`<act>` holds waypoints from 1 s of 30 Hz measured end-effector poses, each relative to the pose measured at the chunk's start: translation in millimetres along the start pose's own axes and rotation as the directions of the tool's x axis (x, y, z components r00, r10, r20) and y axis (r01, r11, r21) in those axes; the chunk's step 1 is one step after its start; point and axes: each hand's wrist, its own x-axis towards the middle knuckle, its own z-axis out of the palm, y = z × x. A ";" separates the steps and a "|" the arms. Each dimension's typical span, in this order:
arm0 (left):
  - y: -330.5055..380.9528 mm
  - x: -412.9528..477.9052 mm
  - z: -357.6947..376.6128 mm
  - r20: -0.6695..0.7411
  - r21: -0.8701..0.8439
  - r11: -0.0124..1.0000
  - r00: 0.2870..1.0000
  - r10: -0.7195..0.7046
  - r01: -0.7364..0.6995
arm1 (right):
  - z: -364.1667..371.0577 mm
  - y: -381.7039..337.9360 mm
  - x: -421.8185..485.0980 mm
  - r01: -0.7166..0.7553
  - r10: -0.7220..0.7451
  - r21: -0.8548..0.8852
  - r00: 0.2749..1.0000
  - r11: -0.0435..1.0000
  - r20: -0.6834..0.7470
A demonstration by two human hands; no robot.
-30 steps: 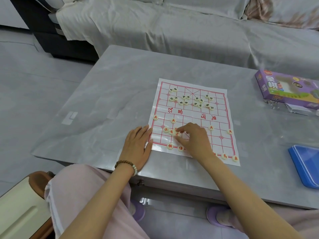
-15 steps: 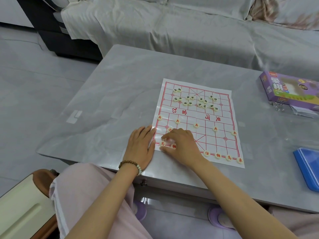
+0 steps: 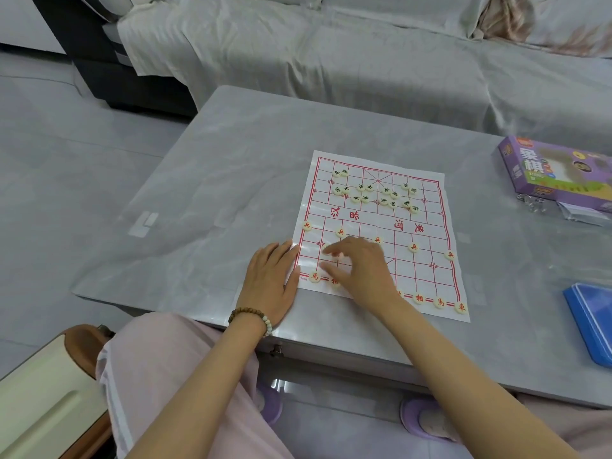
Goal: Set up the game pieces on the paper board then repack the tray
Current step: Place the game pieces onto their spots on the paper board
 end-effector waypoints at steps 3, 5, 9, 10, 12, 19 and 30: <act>0.7 -0.2 -1.0 -0.003 -0.022 1.000 1.000 -0.002 0.002 | -16.1 15.0 12.0 -0.092 0.092 -0.008 0.995 0.996 -0.026; -0.3 0.1 -0.2 0.005 -0.029 1.000 1.000 0.000 0.000 | -20.4 24.9 16.7 -0.114 0.115 -0.068 0.993 0.991 0.006; -3.8 1.0 3.4 0.006 -0.019 1.000 1.000 -0.021 0.021 | -15.4 28.6 18.8 -0.080 0.095 -0.140 0.990 0.987 0.101; -4.3 1.0 3.6 0.007 -0.021 0.999 1.000 -0.027 0.027 | -13.2 27.4 19.2 -0.064 0.083 -0.159 0.990 0.985 0.115; -4.3 0.7 3.5 0.009 -0.035 0.999 1.000 -0.027 0.027 | -10.1 25.4 19.5 -0.043 0.066 -0.186 0.990 0.982 0.122; -5.4 0.5 1.6 -0.023 -0.154 0.983 0.995 -0.101 0.096 | -9.6 24.1 16.0 0.004 0.012 -0.214 0.997 0.977 0.072; -21.2 -8.9 -5.8 -0.063 -0.111 0.982 0.985 -0.159 0.151 | -7.3 13.9 16.3 -0.004 0.012 -0.184 0.999 0.983 0.041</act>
